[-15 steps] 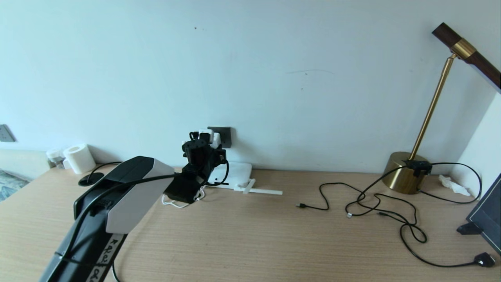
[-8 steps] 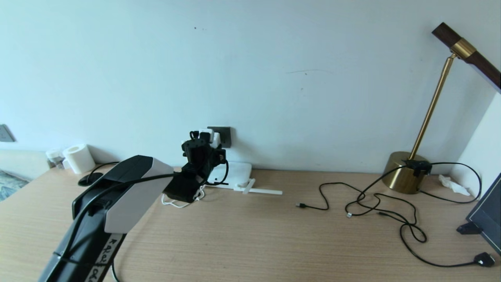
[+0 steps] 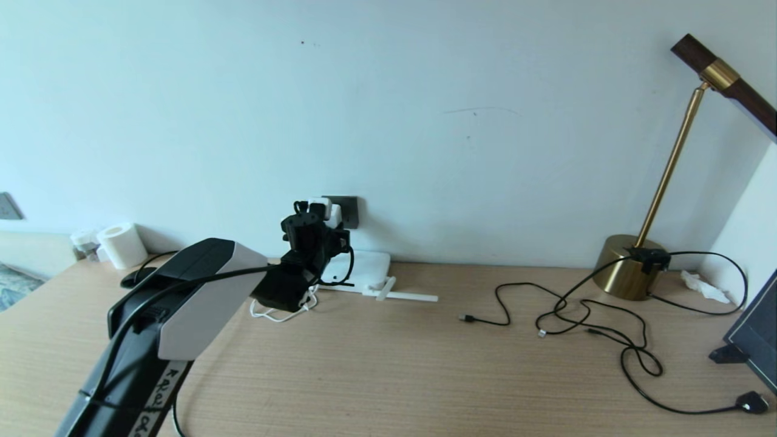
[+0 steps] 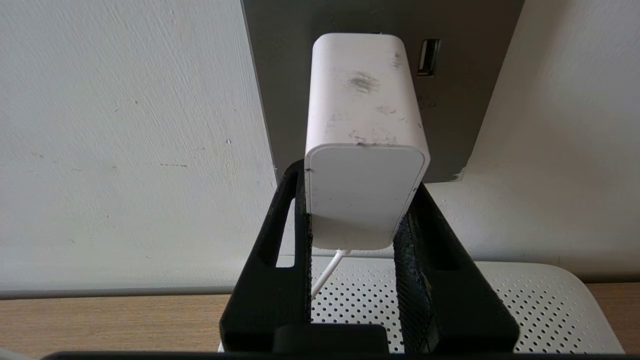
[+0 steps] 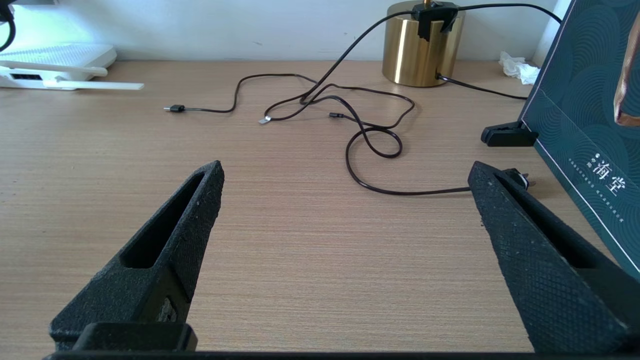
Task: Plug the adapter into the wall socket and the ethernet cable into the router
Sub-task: Hand it to the other hand
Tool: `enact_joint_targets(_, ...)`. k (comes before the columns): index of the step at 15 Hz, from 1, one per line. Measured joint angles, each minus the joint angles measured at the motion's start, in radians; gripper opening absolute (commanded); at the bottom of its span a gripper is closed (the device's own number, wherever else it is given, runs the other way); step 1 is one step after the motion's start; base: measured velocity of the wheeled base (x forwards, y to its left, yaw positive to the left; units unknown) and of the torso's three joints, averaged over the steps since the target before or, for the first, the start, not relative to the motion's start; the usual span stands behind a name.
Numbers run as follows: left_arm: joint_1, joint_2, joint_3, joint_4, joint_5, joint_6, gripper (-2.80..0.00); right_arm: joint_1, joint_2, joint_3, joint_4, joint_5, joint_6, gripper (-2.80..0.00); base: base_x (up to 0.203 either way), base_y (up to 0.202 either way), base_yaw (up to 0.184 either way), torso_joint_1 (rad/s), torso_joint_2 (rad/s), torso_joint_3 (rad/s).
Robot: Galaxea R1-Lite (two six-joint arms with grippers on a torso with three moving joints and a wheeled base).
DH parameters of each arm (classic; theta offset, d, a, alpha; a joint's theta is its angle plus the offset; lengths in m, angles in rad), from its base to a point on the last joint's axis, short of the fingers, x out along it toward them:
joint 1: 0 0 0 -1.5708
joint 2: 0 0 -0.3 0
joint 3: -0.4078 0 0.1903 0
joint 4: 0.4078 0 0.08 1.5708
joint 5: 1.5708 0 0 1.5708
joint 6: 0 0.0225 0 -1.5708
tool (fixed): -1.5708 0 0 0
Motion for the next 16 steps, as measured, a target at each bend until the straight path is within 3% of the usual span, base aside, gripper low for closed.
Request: enact_joint_targets(16,-0.011,-0.022,-0.013,0.070,-0.001,-0.005,-2.80,0.000,0.000,0.000,0.000,0.000,0.000,0.00,0.000,0.000,0.000,0.000,0.00,0.000)
